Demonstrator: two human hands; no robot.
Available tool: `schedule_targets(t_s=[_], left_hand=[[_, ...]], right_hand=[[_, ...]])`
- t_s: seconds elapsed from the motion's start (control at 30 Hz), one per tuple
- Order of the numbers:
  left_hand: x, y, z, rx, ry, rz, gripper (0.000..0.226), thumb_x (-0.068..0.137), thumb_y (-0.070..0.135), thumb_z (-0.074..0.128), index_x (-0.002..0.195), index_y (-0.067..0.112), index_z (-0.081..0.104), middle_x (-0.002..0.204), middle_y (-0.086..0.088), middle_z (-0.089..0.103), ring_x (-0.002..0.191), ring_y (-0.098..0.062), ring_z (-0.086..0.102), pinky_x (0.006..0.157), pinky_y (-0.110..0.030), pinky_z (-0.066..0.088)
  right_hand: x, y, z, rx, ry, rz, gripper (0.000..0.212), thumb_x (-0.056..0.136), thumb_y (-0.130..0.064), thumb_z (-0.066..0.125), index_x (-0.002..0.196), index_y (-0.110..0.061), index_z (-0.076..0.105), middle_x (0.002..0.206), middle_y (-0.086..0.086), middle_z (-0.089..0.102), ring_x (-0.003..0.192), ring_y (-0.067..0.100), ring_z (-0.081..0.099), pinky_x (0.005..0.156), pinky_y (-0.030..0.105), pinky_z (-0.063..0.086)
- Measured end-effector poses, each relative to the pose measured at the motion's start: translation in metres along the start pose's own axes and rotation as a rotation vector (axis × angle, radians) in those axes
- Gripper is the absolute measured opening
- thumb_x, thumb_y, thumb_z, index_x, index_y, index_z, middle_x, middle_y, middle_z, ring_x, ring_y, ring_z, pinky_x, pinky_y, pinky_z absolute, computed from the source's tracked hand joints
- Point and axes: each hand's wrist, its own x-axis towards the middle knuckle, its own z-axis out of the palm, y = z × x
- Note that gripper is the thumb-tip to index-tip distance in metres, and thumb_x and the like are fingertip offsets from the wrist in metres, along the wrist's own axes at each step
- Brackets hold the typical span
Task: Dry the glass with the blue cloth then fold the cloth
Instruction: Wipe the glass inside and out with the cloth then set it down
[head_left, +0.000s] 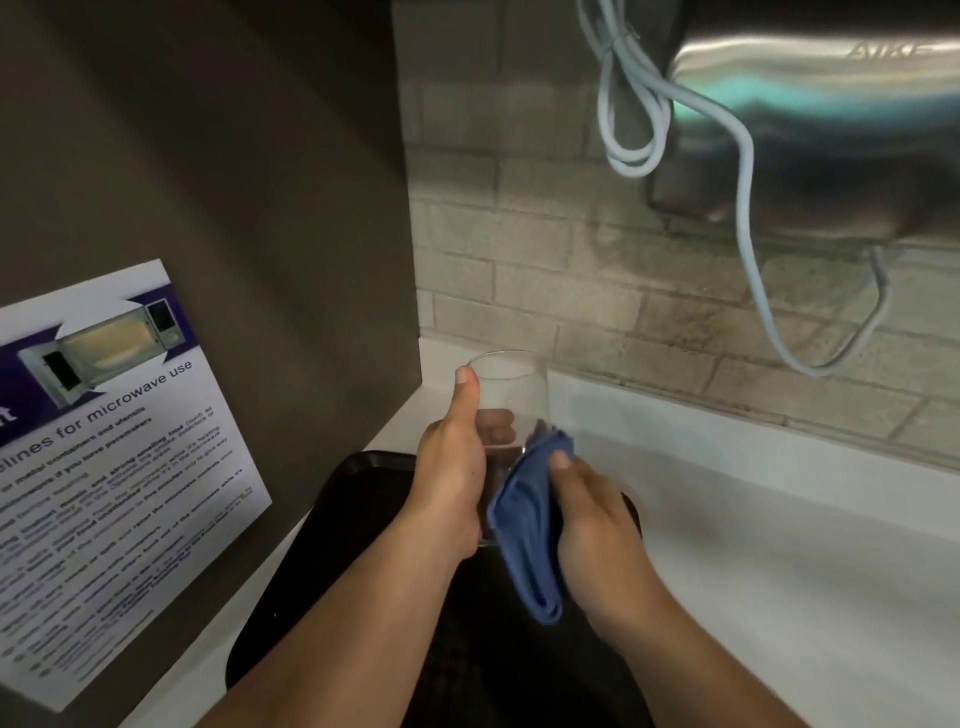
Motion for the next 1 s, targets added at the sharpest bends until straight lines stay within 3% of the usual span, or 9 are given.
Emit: schedule_targets(t_s=[0.1,0.2,0.33,0.47,0.63,0.7,0.83,0.93,1.0], left_hand=[[0.001,-0.002,0.000,0.074,0.027,0.045,0.071,0.091,0.076,0.047,0.096,0.012,0.077,0.091,-0.006,0.076,0.080,-0.021,0.073,0.060,-0.030,0.054],[-0.005,-0.007,-0.001,0.050,-0.038,0.022,0.058,0.092,0.069,0.054,0.104,0.015,0.069,0.087,-0.009,0.080,0.067,-0.017,0.079,0.047,-0.022,0.057],[-0.009,-0.007,0.000,0.044,-0.116,0.036,0.063,0.095,0.067,0.050,0.117,0.014,0.074,0.100,-0.012,0.084,0.089,-0.026,0.081,0.078,-0.041,0.065],[-0.011,-0.007,0.003,0.073,-0.195,0.067,0.066,0.085,0.073,0.053,0.117,0.020,0.077,0.104,-0.007,0.084,0.096,-0.021,0.080,0.083,-0.036,0.060],[-0.013,-0.005,0.004,0.008,-0.262,0.020,0.080,0.065,0.073,0.063,0.122,0.019,0.076,0.111,-0.011,0.083,0.103,-0.027,0.078,0.092,-0.041,0.059],[-0.012,-0.004,0.003,-0.038,-0.250,-0.005,0.073,0.070,0.073,0.063,0.116,0.019,0.079,0.107,-0.011,0.084,0.098,-0.026,0.080,0.087,-0.040,0.060],[-0.012,-0.004,0.002,-0.085,-0.252,-0.084,0.070,0.083,0.079,0.054,0.102,0.020,0.086,0.106,-0.012,0.083,0.095,-0.029,0.081,0.073,-0.038,0.065],[-0.006,0.001,0.001,-0.086,-0.124,-0.093,0.080,0.078,0.084,0.057,0.110,0.014,0.079,0.090,-0.010,0.084,0.082,-0.029,0.082,0.062,-0.038,0.065],[0.000,0.006,0.001,-0.073,-0.011,-0.088,0.077,0.078,0.084,0.057,0.112,0.016,0.070,0.087,-0.011,0.084,0.079,-0.028,0.081,0.064,-0.037,0.061]], right_hand=[[-0.017,0.008,0.010,-0.134,-0.029,-0.115,0.044,0.088,-0.065,0.028,0.113,-0.038,0.054,0.095,-0.010,0.073,0.089,-0.006,0.068,0.073,0.008,0.050],[-0.001,-0.005,0.009,-0.181,0.114,-0.227,0.030,0.098,-0.050,0.036,0.115,-0.033,0.054,0.092,-0.013,0.070,0.084,-0.010,0.066,0.071,0.004,0.048],[0.028,-0.020,-0.002,-0.082,0.169,-0.184,0.028,0.103,-0.042,0.039,0.108,-0.024,0.060,0.091,-0.009,0.071,0.081,0.000,0.068,0.073,0.017,0.049],[0.028,-0.020,0.005,-0.170,0.219,-0.245,0.011,0.104,-0.037,0.041,0.105,-0.031,0.050,0.088,-0.014,0.065,0.073,-0.011,0.063,0.063,-0.002,0.041],[0.031,-0.022,0.009,-0.211,0.250,-0.268,0.012,0.103,-0.038,0.041,0.107,-0.030,0.050,0.089,-0.012,0.065,0.074,-0.009,0.062,0.064,-0.002,0.041],[0.038,-0.025,0.006,-0.167,0.256,-0.225,0.024,0.102,-0.044,0.039,0.100,-0.027,0.055,0.085,-0.012,0.066,0.075,-0.013,0.063,0.064,0.002,0.045],[0.053,-0.032,-0.007,0.129,0.193,0.057,0.053,0.098,-0.053,0.041,0.069,-0.023,0.074,0.075,0.008,0.078,0.073,0.019,0.075,0.074,0.037,0.059],[0.037,-0.021,-0.008,0.006,0.104,0.049,0.050,0.106,-0.038,0.038,0.067,-0.024,0.068,0.062,-0.006,0.076,0.054,0.000,0.069,0.058,0.018,0.052],[0.013,-0.007,-0.002,-0.126,0.043,-0.033,0.037,0.106,-0.038,0.035,0.086,-0.029,0.064,0.063,-0.012,0.073,0.063,-0.009,0.067,0.056,0.004,0.046]])
